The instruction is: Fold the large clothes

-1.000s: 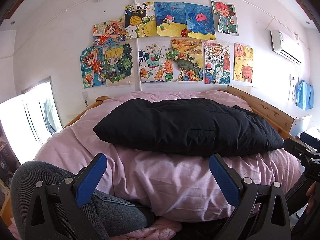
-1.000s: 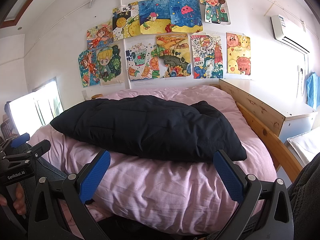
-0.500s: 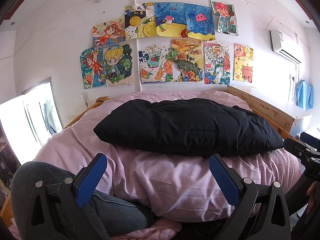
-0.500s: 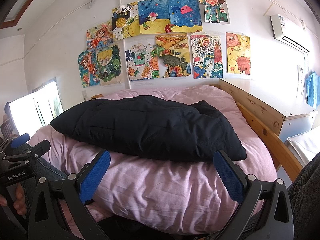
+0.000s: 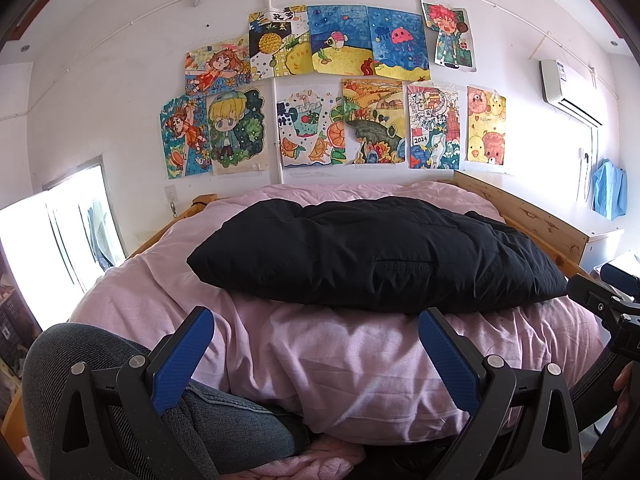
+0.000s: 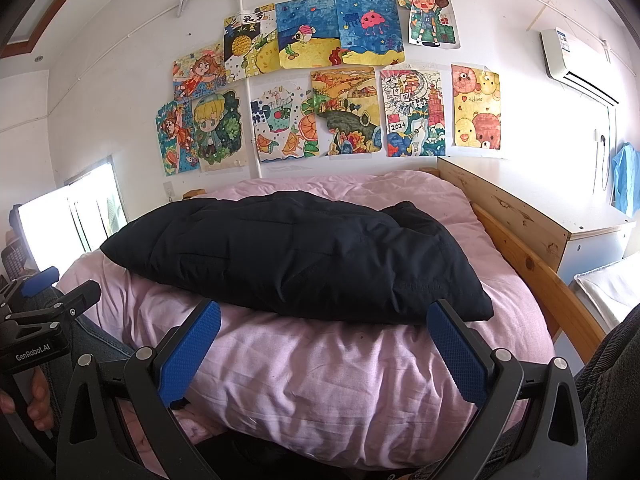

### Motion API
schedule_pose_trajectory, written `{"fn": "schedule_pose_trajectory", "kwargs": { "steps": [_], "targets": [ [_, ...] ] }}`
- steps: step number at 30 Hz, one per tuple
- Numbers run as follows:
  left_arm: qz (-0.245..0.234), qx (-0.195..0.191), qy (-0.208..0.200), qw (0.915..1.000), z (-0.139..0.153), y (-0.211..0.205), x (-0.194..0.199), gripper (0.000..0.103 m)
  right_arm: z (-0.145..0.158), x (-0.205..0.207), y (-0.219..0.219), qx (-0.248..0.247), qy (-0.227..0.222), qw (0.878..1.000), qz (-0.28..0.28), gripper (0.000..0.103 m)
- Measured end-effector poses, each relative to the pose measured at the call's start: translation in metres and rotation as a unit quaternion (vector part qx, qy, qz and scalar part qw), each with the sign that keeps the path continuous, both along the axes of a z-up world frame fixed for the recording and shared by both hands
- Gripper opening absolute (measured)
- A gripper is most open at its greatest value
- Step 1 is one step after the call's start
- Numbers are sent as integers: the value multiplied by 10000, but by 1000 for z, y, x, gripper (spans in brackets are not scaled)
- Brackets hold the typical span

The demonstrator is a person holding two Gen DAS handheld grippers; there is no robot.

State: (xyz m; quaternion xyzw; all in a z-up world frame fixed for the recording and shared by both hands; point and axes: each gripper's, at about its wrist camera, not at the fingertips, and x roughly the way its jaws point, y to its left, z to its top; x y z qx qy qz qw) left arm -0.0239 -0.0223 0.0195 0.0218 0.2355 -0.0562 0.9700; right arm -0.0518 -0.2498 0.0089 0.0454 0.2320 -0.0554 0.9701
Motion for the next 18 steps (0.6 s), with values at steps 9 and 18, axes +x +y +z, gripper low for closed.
{"fn": "schedule_pose_trajectory", "kwargs": {
  "steps": [9,18],
  "targets": [
    [-12,-3,-3,10000,-1,0,0,103,0,0,0,3,0,10000,-1,102],
    [-6,-22,-3,10000,-1,-1,-1,103,0,0,0,5,0,10000,-4,102]
  ]
}}
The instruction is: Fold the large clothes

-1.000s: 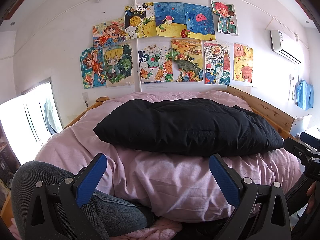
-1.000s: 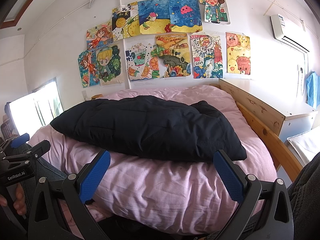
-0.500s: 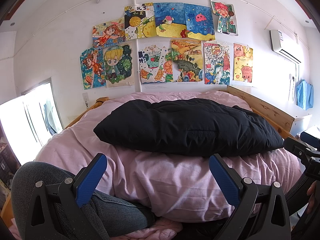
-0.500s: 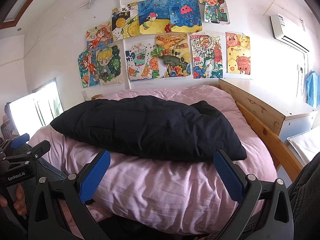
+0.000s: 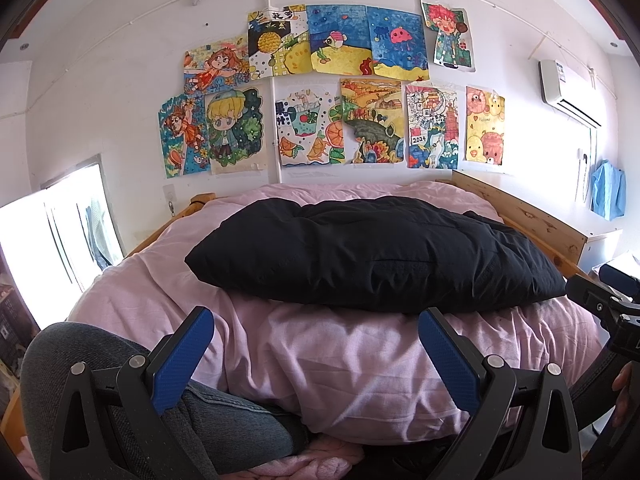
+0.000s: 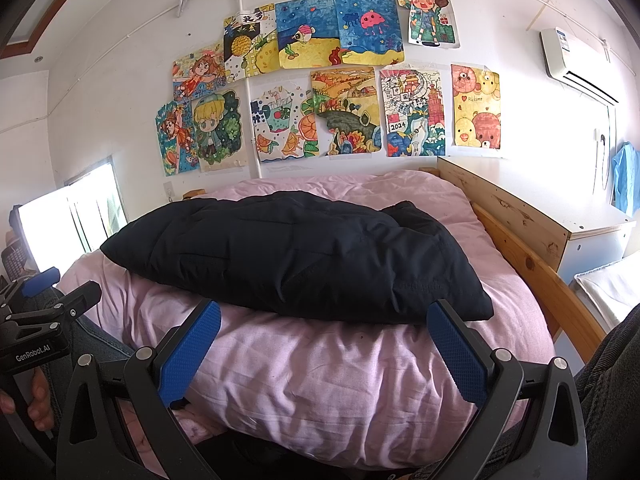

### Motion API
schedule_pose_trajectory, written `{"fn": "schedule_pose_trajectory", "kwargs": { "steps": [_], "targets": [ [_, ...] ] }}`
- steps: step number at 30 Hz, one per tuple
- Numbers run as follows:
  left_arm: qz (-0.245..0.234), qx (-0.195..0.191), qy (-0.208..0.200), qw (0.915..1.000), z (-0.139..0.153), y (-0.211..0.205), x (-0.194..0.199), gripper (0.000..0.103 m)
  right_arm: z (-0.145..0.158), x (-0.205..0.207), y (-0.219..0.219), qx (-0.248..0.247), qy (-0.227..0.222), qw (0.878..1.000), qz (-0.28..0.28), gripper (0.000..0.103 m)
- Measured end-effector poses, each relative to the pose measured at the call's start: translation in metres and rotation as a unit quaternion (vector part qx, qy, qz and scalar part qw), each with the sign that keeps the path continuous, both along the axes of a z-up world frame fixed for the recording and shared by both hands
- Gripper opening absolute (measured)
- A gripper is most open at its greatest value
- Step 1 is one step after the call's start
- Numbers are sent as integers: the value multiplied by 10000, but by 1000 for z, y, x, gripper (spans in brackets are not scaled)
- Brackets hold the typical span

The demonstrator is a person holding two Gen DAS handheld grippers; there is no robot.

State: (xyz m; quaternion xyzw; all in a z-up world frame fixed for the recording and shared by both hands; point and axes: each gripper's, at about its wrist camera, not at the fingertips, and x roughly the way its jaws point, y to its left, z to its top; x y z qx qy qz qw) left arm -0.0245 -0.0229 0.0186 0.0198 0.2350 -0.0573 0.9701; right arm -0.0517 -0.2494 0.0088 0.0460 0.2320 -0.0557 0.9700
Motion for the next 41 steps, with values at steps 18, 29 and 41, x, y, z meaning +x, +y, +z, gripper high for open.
{"fn": "schedule_pose_trajectory", "kwargs": {
  "steps": [18,29,41],
  "targets": [
    [104,125,-64,9998,0,-1,5,103,-1,0,2,5,11,10000,-6,102],
    [114,129,-71,9998,-1,-2,8,103,0,0,2,6,10,10000,-8,102],
    [116,147,-67,9998,-1,2,10,103,0,0,1,11,13,10000,-6,102]
  ]
}}
